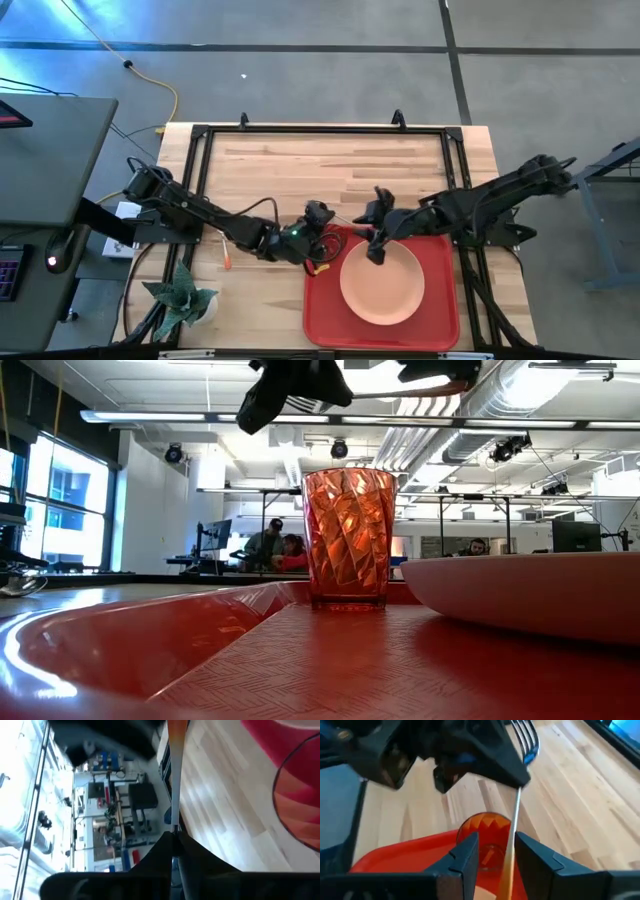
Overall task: Pick and place plate/cup/fork/spoon on tray
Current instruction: Put the orange fork on the orange serving tray to the right of the light orange plate
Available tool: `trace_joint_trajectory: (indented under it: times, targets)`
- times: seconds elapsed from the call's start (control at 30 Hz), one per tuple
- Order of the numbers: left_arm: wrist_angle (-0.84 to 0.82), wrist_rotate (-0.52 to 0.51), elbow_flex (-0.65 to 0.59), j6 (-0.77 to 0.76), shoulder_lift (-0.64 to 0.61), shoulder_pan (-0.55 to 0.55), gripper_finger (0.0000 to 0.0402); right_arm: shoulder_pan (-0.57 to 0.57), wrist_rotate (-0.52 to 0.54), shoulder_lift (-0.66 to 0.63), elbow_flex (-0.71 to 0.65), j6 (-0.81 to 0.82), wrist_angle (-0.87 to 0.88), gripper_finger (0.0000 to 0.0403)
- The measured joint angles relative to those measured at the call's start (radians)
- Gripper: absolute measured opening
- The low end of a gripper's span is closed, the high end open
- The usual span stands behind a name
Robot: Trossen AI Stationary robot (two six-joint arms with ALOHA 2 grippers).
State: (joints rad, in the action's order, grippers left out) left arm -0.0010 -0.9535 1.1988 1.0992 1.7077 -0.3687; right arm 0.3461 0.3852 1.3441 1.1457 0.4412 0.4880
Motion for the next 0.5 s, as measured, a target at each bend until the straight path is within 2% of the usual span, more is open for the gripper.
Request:
trace_joint_trajectory:
  times: [0.1,0.17,0.37,0.5]
  targets:
    - [0.001,0.061,0.000,-0.028,0.000,0.008,0.0007,-0.006,0.024,0.063,0.060,-0.086,0.009,0.0119]
    - [0.017,0.094,0.000,-0.105,0.000,0.020,0.0007,-0.008,0.042,0.097,0.087,-0.172,0.028,0.0119]
    - [0.007,0.103,0.000,-0.280,0.001,0.052,0.0007,-0.007,0.204,0.171,0.133,-0.288,0.108,0.0119]
    - [0.004,0.129,0.000,-0.360,0.001,0.066,0.0007,-0.010,0.260,0.182,0.134,-0.338,0.132,0.0115]
